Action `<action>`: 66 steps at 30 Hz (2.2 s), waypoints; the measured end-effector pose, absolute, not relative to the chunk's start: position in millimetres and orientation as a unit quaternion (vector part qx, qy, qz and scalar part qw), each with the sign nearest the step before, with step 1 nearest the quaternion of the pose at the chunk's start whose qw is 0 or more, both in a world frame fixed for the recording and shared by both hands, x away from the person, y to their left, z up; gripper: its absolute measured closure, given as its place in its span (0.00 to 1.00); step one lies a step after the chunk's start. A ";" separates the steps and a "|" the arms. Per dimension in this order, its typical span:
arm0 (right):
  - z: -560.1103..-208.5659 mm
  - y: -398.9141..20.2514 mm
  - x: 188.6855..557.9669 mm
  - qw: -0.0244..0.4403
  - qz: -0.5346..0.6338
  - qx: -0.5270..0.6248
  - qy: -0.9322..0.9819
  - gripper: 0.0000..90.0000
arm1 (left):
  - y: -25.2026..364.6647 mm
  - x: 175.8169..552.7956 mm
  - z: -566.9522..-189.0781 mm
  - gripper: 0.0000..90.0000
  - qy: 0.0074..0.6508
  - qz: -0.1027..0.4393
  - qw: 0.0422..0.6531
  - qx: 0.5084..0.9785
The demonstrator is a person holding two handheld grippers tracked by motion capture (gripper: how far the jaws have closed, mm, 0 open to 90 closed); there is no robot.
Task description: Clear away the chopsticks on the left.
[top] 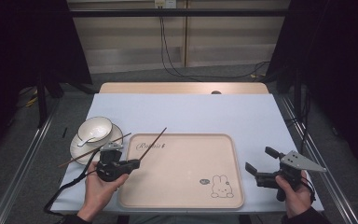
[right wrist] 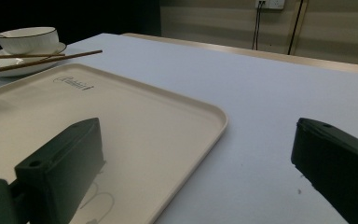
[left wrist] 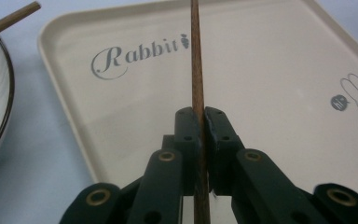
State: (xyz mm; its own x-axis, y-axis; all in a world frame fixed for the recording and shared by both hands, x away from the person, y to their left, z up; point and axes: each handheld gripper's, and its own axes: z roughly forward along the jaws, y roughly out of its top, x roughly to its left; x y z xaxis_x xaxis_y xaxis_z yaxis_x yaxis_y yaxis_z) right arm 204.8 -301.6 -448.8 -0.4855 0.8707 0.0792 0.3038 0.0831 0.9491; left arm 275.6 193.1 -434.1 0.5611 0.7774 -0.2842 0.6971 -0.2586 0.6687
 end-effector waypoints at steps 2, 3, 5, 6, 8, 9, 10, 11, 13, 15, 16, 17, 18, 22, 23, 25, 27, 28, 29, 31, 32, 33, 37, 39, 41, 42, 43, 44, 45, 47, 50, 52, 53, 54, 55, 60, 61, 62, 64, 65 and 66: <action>-448.8 -301.4 204.6 0.271 0.524 0.426 0.686 0.02 | 189.8 272.6 -437.6 0.94 0.472 0.042 0.388 0.790; -448.8 -301.3 204.6 0.271 0.524 0.426 0.686 0.02 | 188.3 272.1 -440.7 0.94 0.469 0.037 0.378 0.797; -448.8 -301.2 204.4 0.271 0.524 0.425 0.686 0.02 | 184.9 270.8 -445.9 0.94 0.472 0.035 0.365 0.802; -448.8 -301.2 204.4 0.271 0.525 0.426 0.686 0.02 | 184.0 270.2 -448.8 0.94 0.472 0.034 0.356 0.806; -448.8 -300.9 204.3 0.270 0.525 0.425 0.686 0.02 | 182.7 269.7 -450.8 0.94 0.472 0.033 0.355 0.806; -448.8 -300.8 204.2 0.270 0.525 0.425 0.686 0.02 | 182.2 269.9 -451.9 0.94 0.475 0.036 0.348 0.807; -449.0 -300.8 204.6 0.271 0.525 0.425 0.686 0.02 | 182.4 270.7 -452.5 0.94 0.474 0.035 0.349 0.808; -449.1 -300.8 204.7 0.271 0.525 0.425 0.686 0.02 | 182.4 271.6 -453.1 0.94 0.475 0.039 0.346 0.808; -449.2 -300.6 204.7 0.271 0.524 0.425 0.687 0.02 | 181.5 273.6 -456.3 0.94 0.477 0.042 0.335 0.812; -449.1 -300.6 204.7 0.270 0.524 0.424 0.688 0.02 | 179.9 275.4 -461.0 0.94 0.482 0.042 0.327 0.812; -449.1 -300.6 204.7 0.270 0.524 0.424 0.688 0.02 | 179.1 275.8 -462.2 0.94 0.481 0.038 0.331 0.811; -449.1 -300.6 204.8 0.270 0.524 0.424 0.688 0.02 | 178.4 275.6 -461.8 0.94 0.484 0.040 0.328 0.810; -449.1 -300.6 204.8 0.270 0.523 0.423 0.688 0.02 | 178.3 275.7 -461.8 0.94 0.483 0.041 0.327 0.811; -449.3 -300.2 204.9 0.270 0.523 0.424 0.688 0.02 | 177.9 275.2 -462.0 0.94 0.490 0.044 0.326 0.807; -449.2 -300.3 204.7 0.269 0.524 0.424 0.688 0.02 | 177.6 274.8 -462.4 0.94 0.493 0.053 0.326 0.805; -449.2 -300.3 204.7 0.269 0.524 0.423 0.688 0.02 | 177.4 274.8 -462.5 0.94 0.496 0.052 0.328 0.803; -449.2 -300.2 204.7 0.269 0.524 0.424 0.688 0.02 | 177.4 274.7 -462.4 0.94 0.493 0.052 0.327 0.805; -449.2 -300.3 204.6 0.269 0.524 0.423 0.689 0.02 | 177.5 274.7 -462.6 0.93 0.494 0.052 0.328 0.803; -449.2 -300.2 204.7 0.269 0.524 0.423 0.689 0.02 | 177.7 274.8 -462.6 0.93 0.494 0.051 0.329 0.803; -449.2 -300.2 204.7 0.269 0.524 0.423 0.689 0.02 | 178.7 275.1 -462.1 0.91 0.485 0.047 0.327 0.809; -449.2 -300.2 204.6 0.269 0.524 0.423 0.689 0.02 | 178.4 274.8 -462.1 0.90 0.486 0.047 0.328 0.809; -449.2 -300.0 204.6 0.271 0.522 0.424 0.688 0.03 | 178.5 274.9 -462.1 0.90 0.484 0.046 0.329 0.810; -449.0 -300.1 204.4 0.270 0.523 0.423 0.689 0.02 | 178.5 274.5 -462.1 0.86 0.478 0.044 0.333 0.811; -448.9 -300.1 204.4 0.270 0.524 0.422 0.689 0.02 | 178.7 274.8 -461.8 0.82 0.474 0.038 0.338 0.812; -448.9 -299.9 204.3 0.269 0.524 0.422 0.689 0.02 | 179.6 274.8 -460.6 0.79 0.465 0.046 0.339 0.816; -448.9 -299.9 204.3 0.269 0.524 0.422 0.689 0.02 | 180.7 274.8 -458.7 0.77 0.460 0.052 0.344 0.817; -448.9 -299.9 204.3 0.269 0.524 0.421 0.689 0.02 | 181.1 274.3 -456.8 0.77 0.456 0.061 0.359 0.812; -448.9 -299.9 204.3 0.269 0.524 0.421 0.689 0.02 | 181.1 274.3 -456.8 0.75 0.456 0.061 0.359 0.812; -448.9 -300.0 204.4 0.270 0.524 0.422 0.688 0.02 | 184.3 274.9 -452.5 0.68 0.442 0.075 0.361 0.818; -448.8 -300.1 204.4 0.270 0.525 0.422 0.689 0.02 | 185.9 274.8 -451.1 0.63 0.440 0.076 0.370 0.815; -448.6 -299.7 204.0 0.268 0.525 0.423 0.688 0.02 | 186.7 275.1 -449.6 0.45 0.423 0.077 0.377 0.820; -448.6 -299.7 204.0 0.268 0.525 0.422 0.688 0.02 | 187.0 275.4 -448.7 0.32 0.425 0.072 0.381 0.818; -448.5 -299.7 204.0 0.269 0.525 0.422 0.688 0.02 | 188.5 274.7 -447.3 0.28 0.418 0.072 0.384 0.820; -448.5 -299.7 204.0 0.269 0.525 0.422 0.688 0.02 | 188.5 274.7 -447.3 0.27 0.418 0.072 0.384 0.820; -448.3 -299.8 204.0 0.269 0.525 0.421 0.688 0.02 | 189.6 273.2 -444.3 0.20 0.414 0.070 0.398 0.816; -448.0 -299.7 203.7 0.274 0.526 0.421 0.686 0.02 | 197.8 275.2 -436.8 0.07 0.396 0.063 0.411 0.819; -448.0 -299.6 203.6 0.274 0.526 0.421 0.686 0.02 | 201.0 277.0 -436.8 0.06 0.398 0.048 0.412 0.818; -447.9 -299.8 203.7 0.274 0.526 0.421 0.686 0.02 | 201.0 277.0 -436.8 0.06 0.398 0.048 0.412 0.818; -448.0 -299.7 203.7 0.274 0.526 0.421 0.686 0.02 | 209.4 277.4 -437.1 0.04 0.382 0.038 0.424 0.820; -448.0 -299.6 203.8 0.274 0.526 0.421 0.686 0.02 | 211.4 276.7 -436.4 0.04 0.374 0.040 0.427 0.822; -447.9 -299.9 203.9 0.273 0.526 0.420 0.687 0.02 | 214.8 275.3 -434.7 0.04 0.364 0.040 0.435 0.823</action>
State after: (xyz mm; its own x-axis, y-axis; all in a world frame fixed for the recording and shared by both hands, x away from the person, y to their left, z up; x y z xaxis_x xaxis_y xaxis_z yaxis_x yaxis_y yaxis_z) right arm 203.9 -299.9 -447.9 -0.4978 0.8647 0.0666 0.2896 0.0933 0.9526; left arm 275.3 214.8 -434.7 0.7326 0.6326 -0.2513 0.5638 -0.3571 0.7447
